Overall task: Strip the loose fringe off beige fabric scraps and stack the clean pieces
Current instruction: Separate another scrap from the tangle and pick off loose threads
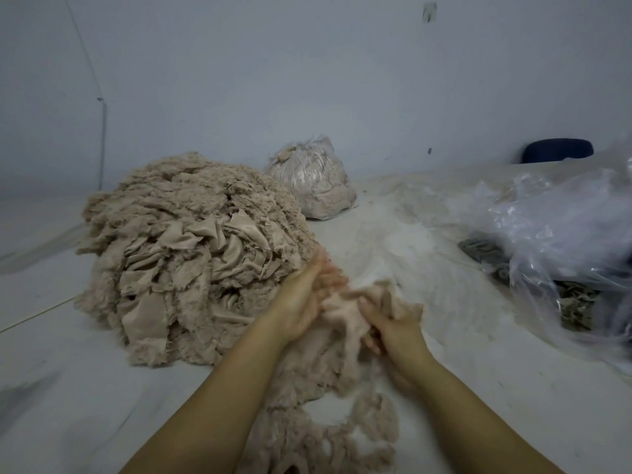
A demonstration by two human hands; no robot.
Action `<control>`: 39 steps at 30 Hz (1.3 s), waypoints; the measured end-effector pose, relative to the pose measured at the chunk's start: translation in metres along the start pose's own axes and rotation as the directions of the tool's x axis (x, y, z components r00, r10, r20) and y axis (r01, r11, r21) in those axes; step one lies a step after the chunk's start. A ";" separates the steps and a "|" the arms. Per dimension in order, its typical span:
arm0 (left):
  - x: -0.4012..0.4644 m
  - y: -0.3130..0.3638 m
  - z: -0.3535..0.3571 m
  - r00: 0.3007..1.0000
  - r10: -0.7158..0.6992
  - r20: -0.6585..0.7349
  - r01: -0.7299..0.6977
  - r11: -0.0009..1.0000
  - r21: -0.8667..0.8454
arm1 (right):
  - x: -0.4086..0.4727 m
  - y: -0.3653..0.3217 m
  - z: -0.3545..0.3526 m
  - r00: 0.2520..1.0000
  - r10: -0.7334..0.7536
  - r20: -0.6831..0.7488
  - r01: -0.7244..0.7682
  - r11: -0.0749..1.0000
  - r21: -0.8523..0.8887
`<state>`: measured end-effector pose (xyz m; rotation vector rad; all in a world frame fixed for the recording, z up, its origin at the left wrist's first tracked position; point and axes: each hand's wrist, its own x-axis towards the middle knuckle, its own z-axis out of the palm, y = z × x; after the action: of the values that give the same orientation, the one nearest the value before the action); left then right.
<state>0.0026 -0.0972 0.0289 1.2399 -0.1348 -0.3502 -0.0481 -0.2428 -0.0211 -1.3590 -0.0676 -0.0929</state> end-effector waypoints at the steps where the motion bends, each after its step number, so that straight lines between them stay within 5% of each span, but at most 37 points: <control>1: -0.003 -0.005 -0.004 0.998 -0.056 0.041 0.056 0.998 -0.003 | 0.003 -0.002 0.000 0.996 0.022 -0.085 -0.008 0.987 0.160; 4: -0.017 -0.031 -0.004 0.962 -0.143 0.234 0.103 0.979 0.173 | 0.007 -0.007 -0.004 0.970 0.182 -0.160 -0.094 0.889 0.448; 9: -0.021 -0.049 0.005 0.989 -0.060 0.138 0.032 0.981 0.192 | 0.014 0.001 -0.006 0.944 0.117 -0.309 -0.055 0.978 0.203; 12: -0.028 -0.058 0.006 0.987 -0.089 0.130 0.037 0.933 0.359 | 0.016 0.003 -0.006 0.921 0.148 -0.361 -0.059 0.967 0.248; 15: -0.034 -0.070 0.011 0.990 -0.049 0.130 -0.032 0.830 0.557 | 0.020 0.011 -0.001 0.892 0.136 -0.432 -0.093 0.988 0.120; 19: -0.039 -0.086 0.021 0.965 0.166 0.202 -0.258 0.471 0.843 | 0.040 0.007 0.003 0.855 0.006 -0.519 -0.138 0.967 -0.216; 31: -0.028 -0.087 0.014 0.934 0.316 0.167 -0.307 0.469 0.828 | 0.071 0.009 0.015 0.902 -0.227 -0.367 -0.104 0.710 -0.696; 37: -0.032 -0.080 0.016 0.924 0.356 0.141 -0.311 0.481 0.820 | 0.073 0.008 0.018 0.944 -0.191 -0.267 -0.092 0.627 -0.773; 39: -0.031 -0.089 0.012 0.929 0.289 0.230 -0.337 0.410 0.848 | 0.078 0.007 0.014 0.943 -0.206 -0.262 -0.078 0.628 -0.774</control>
<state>-0.0468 -0.1225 -0.0480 2.2121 -0.6623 0.0769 0.0301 -0.2293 -0.0173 -2.2097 0.2409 -0.4590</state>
